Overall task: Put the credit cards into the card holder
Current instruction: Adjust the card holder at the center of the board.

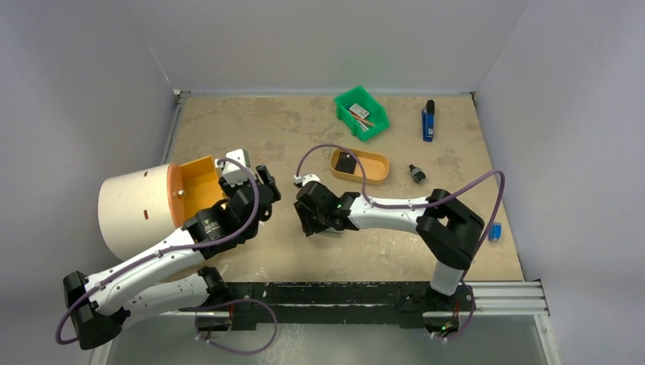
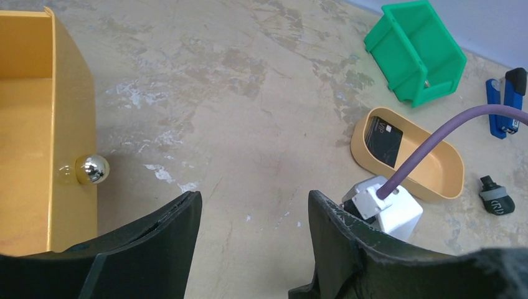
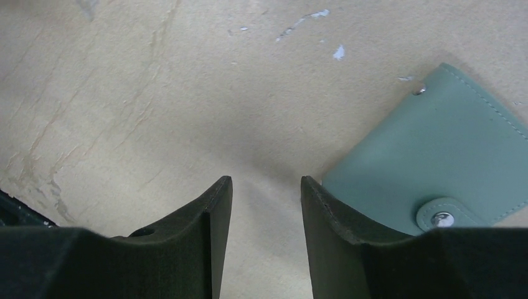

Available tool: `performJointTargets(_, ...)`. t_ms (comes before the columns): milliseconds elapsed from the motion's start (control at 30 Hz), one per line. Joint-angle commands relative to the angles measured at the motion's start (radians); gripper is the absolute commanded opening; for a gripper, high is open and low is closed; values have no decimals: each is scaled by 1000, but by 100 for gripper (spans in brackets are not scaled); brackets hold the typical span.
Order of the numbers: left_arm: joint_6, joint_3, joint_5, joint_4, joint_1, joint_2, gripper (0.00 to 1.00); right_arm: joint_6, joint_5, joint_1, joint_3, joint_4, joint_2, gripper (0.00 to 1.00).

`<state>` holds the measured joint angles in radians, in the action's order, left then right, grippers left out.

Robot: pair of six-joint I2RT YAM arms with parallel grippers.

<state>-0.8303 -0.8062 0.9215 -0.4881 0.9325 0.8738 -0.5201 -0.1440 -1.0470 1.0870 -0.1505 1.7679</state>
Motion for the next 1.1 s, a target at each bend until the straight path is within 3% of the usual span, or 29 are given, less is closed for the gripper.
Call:
performJointTargets(0, -17, -17, 13, 10, 4, 9, 63, -54, -30, 28, 0, -32, -4, 47)
performJointTargets(500, -31, 10, -12, 32, 4, 38, 62, -91, -58, 121, -121, -44, -103, 49)
performJointTargets(1067, -22, 3, -37, 46, 3, 49, 62, -60, -52, 167, -139, -37, -165, 53)
